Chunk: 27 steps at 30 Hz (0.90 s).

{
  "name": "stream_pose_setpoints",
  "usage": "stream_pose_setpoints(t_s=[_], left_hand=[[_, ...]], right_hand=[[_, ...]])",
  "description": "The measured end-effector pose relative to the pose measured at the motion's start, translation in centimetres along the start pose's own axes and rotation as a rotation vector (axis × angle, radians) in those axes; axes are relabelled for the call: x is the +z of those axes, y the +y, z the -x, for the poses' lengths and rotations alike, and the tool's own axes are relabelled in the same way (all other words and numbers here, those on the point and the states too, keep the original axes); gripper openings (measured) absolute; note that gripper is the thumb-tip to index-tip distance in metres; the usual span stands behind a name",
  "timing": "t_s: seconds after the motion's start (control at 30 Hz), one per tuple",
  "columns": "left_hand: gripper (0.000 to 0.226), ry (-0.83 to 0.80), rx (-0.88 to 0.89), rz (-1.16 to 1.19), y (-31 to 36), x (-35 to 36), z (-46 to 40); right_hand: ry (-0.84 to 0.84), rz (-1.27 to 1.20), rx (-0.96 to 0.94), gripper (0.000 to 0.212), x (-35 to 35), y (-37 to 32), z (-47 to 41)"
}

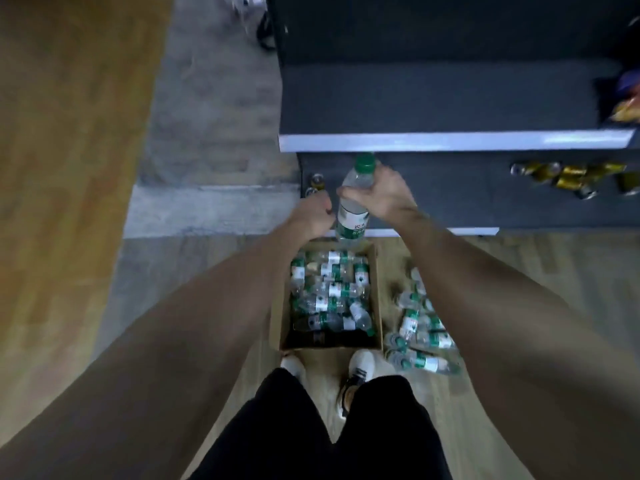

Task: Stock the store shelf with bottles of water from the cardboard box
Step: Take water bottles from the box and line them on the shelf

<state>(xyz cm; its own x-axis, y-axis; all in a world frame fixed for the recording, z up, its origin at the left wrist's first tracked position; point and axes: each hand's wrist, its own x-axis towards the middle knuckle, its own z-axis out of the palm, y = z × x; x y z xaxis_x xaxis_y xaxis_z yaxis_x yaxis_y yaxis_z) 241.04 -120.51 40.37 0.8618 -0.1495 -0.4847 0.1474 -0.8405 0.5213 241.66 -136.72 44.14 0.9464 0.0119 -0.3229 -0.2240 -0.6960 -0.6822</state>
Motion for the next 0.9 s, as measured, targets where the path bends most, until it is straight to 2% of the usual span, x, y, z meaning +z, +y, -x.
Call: stream_pose_setpoints(t_s=[0.13,0.3,0.43,0.6,0.73,0.9], left_hand=[[0.015,0.12,0.103,0.015,4.9,-7.8,1.8],[0.056,0.111,0.222,0.177,10.2,-16.0,5.8],[0.076,0.215,0.293,0.263,13.7,-20.6,8.2],[0.076,0.399,0.354,0.4,17.9,-25.2,10.3],[0.085,0.555,0.395,0.475,20.6,-27.7,10.3],[0.071,0.614,0.379,0.477,22.4,-29.1,10.3]], right_hand=[[0.072,-0.082,-0.112,0.043,-7.7,-8.3,1.8],[0.141,-0.16,-0.238,0.037,-16.0,-16.8,4.0],[0.102,-0.204,-0.331,0.043,-21.5,-22.0,5.1],[0.016,-0.265,-0.461,0.02,-26.5,-27.5,7.3],[0.007,-0.22,-0.552,0.025,-29.2,-30.1,8.2],[-0.05,-0.265,-0.569,0.032,-31.3,-30.2,7.9]])
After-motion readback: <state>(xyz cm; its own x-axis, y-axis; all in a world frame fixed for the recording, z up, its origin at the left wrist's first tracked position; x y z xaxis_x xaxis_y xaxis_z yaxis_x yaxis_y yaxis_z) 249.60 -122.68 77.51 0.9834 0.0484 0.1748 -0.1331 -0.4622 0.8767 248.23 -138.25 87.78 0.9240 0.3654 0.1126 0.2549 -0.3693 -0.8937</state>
